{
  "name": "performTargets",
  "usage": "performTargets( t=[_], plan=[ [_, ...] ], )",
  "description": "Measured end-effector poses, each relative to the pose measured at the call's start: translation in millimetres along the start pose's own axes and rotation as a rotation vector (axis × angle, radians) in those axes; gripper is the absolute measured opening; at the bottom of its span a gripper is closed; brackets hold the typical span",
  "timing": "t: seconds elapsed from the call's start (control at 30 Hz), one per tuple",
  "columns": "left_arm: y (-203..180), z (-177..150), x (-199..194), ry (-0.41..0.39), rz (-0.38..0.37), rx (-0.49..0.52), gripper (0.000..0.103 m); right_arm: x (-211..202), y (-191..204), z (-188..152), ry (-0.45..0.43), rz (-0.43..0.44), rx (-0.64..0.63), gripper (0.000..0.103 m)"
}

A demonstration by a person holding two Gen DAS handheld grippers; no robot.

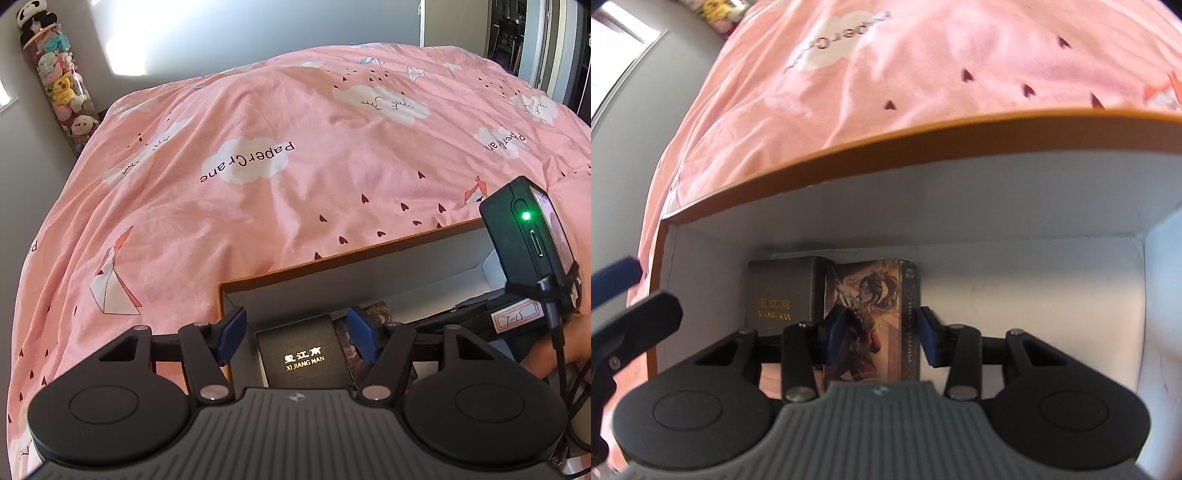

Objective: Organize objects
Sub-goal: 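Set both boxes down inside the orange box and open both tools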

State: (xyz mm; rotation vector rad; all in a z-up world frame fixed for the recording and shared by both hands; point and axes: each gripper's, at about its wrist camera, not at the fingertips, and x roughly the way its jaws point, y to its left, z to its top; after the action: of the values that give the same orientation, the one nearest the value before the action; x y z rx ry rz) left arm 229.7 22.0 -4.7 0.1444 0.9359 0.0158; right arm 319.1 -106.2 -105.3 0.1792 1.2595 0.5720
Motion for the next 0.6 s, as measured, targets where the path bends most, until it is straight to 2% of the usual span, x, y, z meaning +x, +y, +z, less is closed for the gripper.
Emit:
performTargets(
  t=[0.17,0.3,0.43,0.53,0.6],
  plan=[
    [2,-4,1,0.009,0.004,-0.002,0.074,-2,5,-1,0.005,-0.008,-0.043,0.053],
    [0,-10,-1,0.013,-0.005,0.008,0.074,-10,4,-7,0.004,-0.041,-0.055,0.053],
    [-6,-17,-4,0.022,-0.027,0.029,0.068,-25,-1,-16,0.005,-0.052,-0.058,0.052],
    [-13,-23,-3,0.042,-0.033,0.059,0.065,-37,-4,-26,0.027,-0.065,-0.074,0.043],
    [-17,-27,-1,0.054,-0.027,0.079,0.063,-41,-5,-34,0.047,-0.092,-0.095,0.03]
  ],
)
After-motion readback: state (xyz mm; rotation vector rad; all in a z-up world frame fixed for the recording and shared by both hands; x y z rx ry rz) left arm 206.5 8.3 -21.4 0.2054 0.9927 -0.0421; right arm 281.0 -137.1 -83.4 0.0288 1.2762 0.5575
